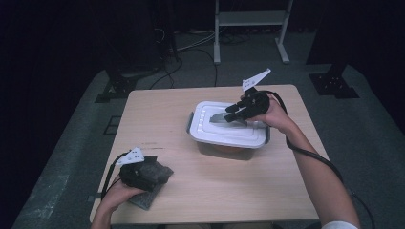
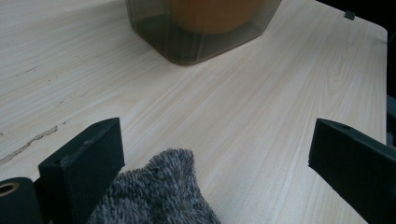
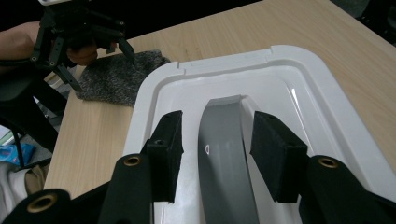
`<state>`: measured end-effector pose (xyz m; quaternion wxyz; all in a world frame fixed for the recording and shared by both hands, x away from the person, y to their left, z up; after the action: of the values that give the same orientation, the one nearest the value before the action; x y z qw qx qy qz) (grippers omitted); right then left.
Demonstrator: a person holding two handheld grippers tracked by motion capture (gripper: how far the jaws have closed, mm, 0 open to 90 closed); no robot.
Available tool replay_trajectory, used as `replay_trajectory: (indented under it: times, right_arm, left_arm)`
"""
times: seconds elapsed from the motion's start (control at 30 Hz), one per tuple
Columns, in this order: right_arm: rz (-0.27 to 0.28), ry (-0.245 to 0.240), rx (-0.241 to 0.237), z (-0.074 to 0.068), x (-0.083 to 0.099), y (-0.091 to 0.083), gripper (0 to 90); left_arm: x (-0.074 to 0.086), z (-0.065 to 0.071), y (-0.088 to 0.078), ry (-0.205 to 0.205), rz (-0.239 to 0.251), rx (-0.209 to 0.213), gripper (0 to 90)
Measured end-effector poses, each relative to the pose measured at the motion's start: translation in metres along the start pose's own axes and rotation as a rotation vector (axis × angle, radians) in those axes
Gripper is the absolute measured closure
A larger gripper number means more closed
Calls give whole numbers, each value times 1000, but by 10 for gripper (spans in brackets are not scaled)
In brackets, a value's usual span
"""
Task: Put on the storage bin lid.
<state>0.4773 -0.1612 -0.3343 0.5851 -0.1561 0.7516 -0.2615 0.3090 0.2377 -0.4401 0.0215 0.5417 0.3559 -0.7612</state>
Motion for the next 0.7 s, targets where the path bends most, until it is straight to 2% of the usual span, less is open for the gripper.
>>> replay_trajectory:
  times: [0.7]
  right_arm:
    - [65,33,73,-21,30,-51,459]
  left_arm:
    - [0,3,0,11,-5,-2,26]
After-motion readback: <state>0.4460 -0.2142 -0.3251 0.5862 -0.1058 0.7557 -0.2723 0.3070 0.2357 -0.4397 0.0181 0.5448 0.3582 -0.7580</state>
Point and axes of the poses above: each handheld gripper's, and its own axes: y roughly forward along the jaws, x roughly out of its underside, z roughly to its right, the point moved 1 cm from there along y, roughly forward along the jaws, and after that the axes turned 1 degree about -y, right-handed, at the moved point
